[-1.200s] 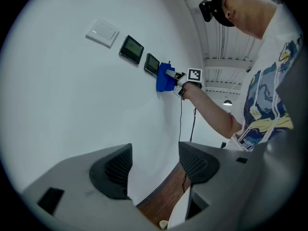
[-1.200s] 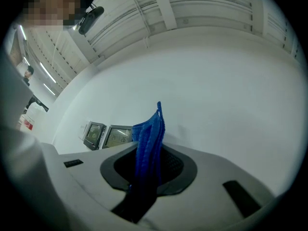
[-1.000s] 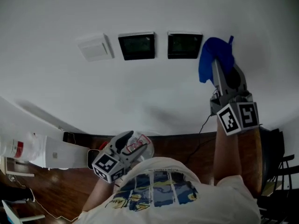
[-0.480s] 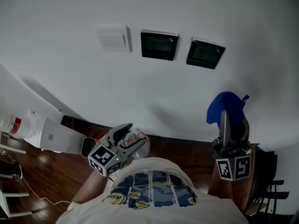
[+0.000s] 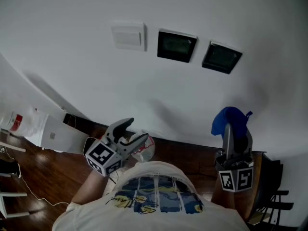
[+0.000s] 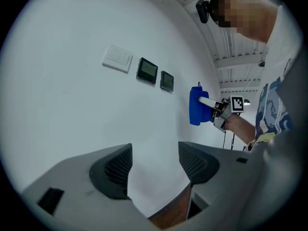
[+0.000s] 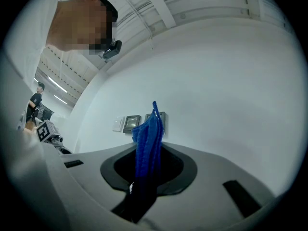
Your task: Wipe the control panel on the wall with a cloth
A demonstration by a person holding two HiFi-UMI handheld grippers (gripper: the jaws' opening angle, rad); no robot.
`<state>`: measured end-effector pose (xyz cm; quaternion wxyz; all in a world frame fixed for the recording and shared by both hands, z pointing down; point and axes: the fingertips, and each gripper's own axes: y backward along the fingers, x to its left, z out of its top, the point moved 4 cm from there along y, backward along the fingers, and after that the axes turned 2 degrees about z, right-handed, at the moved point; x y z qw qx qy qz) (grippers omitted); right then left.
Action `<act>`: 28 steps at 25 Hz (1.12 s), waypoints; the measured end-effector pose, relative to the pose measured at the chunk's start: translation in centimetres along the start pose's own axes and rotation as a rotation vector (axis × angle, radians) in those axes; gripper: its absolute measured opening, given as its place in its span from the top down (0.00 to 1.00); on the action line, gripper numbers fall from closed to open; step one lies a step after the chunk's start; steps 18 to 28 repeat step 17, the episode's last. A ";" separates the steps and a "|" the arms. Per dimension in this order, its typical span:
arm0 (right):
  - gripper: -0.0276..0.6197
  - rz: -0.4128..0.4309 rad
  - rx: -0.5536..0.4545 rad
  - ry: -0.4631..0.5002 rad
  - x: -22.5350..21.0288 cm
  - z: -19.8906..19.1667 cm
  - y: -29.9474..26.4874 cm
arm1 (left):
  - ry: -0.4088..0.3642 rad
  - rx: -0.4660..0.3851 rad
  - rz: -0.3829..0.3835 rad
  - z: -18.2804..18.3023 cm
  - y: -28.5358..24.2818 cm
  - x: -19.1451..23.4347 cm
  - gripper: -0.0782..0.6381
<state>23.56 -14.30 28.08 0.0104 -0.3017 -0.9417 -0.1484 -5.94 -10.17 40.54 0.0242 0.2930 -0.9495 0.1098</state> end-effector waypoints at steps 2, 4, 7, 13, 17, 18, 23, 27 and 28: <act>0.81 -0.002 0.006 -0.002 0.3 -0.2 0.0 | -0.012 0.003 -0.002 0.0 0.1 0.5 0.50; 0.81 -0.006 0.015 -0.017 0.6 -0.4 -0.1 | -0.013 -0.008 -0.006 0.1 0.1 0.8 0.50; 0.81 -0.006 0.018 -0.023 1.1 -0.2 -0.4 | -0.011 -0.011 -0.014 0.1 0.4 1.3 0.50; 0.81 -0.011 0.026 -0.026 2.5 -0.2 -0.9 | -0.011 -0.001 -0.008 -0.3 1.6 2.7 0.50; 0.81 -0.018 0.020 -0.018 3.1 0.2 -1.5 | -0.003 0.002 -0.005 -0.4 2.3 3.7 0.50; 0.81 -0.018 0.020 -0.018 3.1 0.2 -1.5 | -0.003 0.002 -0.005 -0.4 2.3 3.7 0.50; 0.81 -0.018 0.020 -0.018 3.1 0.2 -1.5 | -0.003 0.002 -0.005 -0.4 2.3 3.7 0.50; 0.81 -0.018 0.020 -0.018 3.1 0.2 -1.5 | -0.003 0.002 -0.005 -0.4 2.3 3.7 0.50; 0.81 -0.018 0.020 -0.018 3.1 0.2 -1.5 | -0.003 0.002 -0.005 -0.4 2.3 3.7 0.50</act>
